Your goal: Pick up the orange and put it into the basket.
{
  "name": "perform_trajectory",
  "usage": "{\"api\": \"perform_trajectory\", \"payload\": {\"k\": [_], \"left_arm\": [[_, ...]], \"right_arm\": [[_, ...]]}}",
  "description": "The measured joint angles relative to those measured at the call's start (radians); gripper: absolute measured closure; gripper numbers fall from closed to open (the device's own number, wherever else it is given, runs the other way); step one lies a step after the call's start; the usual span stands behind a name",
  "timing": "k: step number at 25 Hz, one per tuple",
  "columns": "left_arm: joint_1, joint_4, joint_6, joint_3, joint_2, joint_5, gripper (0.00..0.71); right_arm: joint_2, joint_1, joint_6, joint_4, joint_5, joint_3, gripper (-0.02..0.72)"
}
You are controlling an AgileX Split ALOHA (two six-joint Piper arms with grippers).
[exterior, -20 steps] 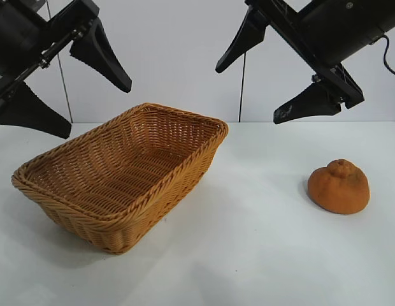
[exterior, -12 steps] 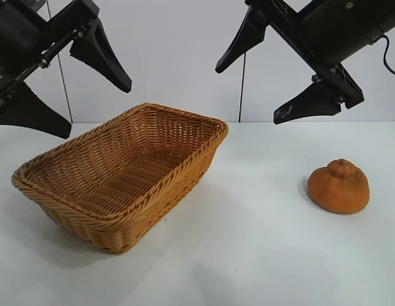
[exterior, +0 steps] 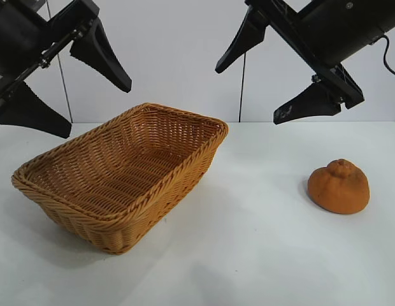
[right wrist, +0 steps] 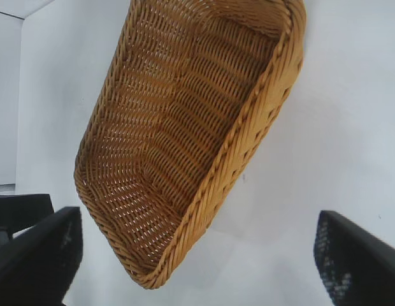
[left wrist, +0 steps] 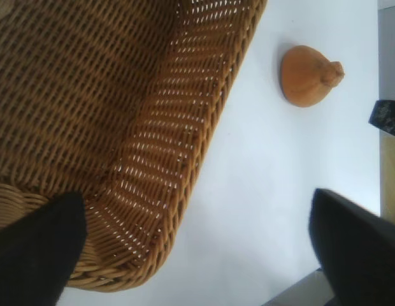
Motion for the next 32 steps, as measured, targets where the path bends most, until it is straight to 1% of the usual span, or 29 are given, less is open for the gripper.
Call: {"api": "perform_trajectory", "payload": {"k": [6, 9, 11, 14, 16, 19, 21, 24, 26, 29, 32], "left_arm": [[0.0, -0.002, 0.0, 0.0, 0.0, -0.058, 0.037], [0.004, -0.01, 0.0, 0.0, 0.0, -0.054, 0.037], [0.015, -0.011, 0.0, -0.002, -0.006, -0.031, 0.037], [0.045, -0.002, -0.019, -0.002, -0.038, 0.013, 0.037], [0.06, 0.036, -0.073, -0.003, -0.074, 0.043, 0.037], [0.059, 0.149, -0.205, -0.003, -0.126, 0.105, 0.037], [0.038, 0.247, -0.307, -0.003, -0.153, 0.14, 0.037], [-0.026, 0.427, -0.479, -0.003, -0.18, 0.175, 0.037], [-0.076, 0.548, -0.629, -0.003, -0.182, 0.184, 0.037], [-0.131, 0.673, -0.85, -0.003, -0.182, 0.155, 0.037], [-0.156, 0.732, -1.044, -0.003, -0.182, 0.105, 0.037]], "right_arm": [[0.0, 0.0, 0.0, 0.0, 0.0, 0.0, 0.026], [0.0, 0.0, 0.0, 0.0, 0.0, 0.0, 0.026], [0.0, 0.0, 0.0, 0.0, 0.0, 0.0, 0.026], [0.0, 0.0, 0.0, 0.0, 0.0, 0.0, 0.026], [0.0, 0.0, 0.0, 0.0, 0.0, 0.0, 0.026], [0.0, 0.0, 0.0, 0.0, -0.001, 0.0, 0.026], [0.0, 0.0, 0.0, 0.0, -0.001, 0.0, 0.026], [0.0, 0.0, 0.0, 0.0, -0.001, 0.0, 0.026], [0.0, 0.0, 0.0, 0.0, -0.001, 0.0, 0.026], [0.0, 0.0, 0.0, 0.0, -0.001, 0.0, 0.026], [0.0, 0.0, 0.0, 0.0, 0.001, 0.0, 0.026]]}}
